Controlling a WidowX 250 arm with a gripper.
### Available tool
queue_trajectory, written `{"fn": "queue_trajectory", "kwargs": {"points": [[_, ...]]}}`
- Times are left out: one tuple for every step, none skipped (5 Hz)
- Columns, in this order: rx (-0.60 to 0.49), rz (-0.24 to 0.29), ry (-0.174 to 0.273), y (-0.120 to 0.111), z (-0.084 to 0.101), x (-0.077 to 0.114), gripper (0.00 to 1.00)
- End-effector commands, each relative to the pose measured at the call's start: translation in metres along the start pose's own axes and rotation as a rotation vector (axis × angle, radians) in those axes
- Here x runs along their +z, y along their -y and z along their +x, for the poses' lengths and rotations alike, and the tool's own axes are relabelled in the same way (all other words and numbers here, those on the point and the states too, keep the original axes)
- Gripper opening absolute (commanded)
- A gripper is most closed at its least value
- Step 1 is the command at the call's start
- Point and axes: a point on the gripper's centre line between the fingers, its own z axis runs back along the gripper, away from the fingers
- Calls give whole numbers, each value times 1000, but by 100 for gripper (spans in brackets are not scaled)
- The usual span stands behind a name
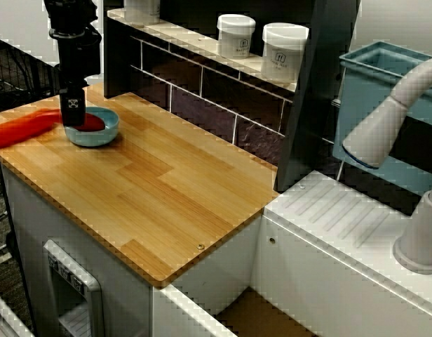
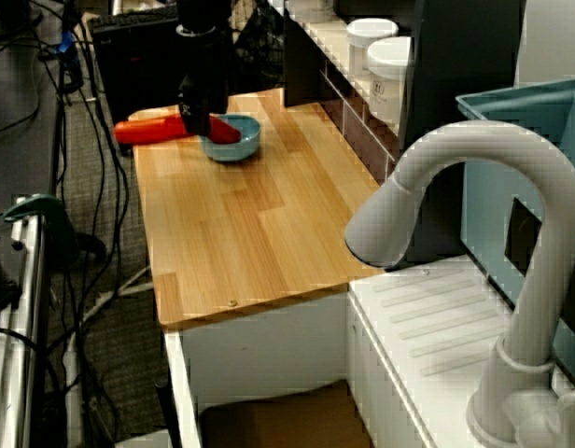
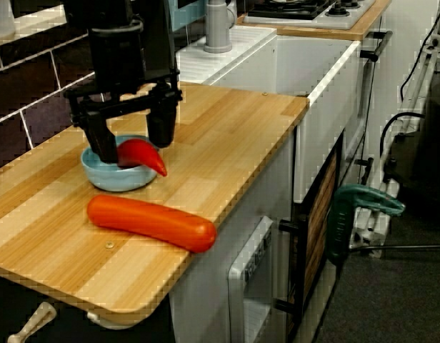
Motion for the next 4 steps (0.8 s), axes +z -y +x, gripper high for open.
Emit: {"fn": "queue_trajectory", "kwargs": {"points": [[33,54,-10,-5,0,2,76],[48,62,-10,-5,0,2,0],[48,58,0,-7,0,7,0],[59,47,10,-10,3,16,0]]}}
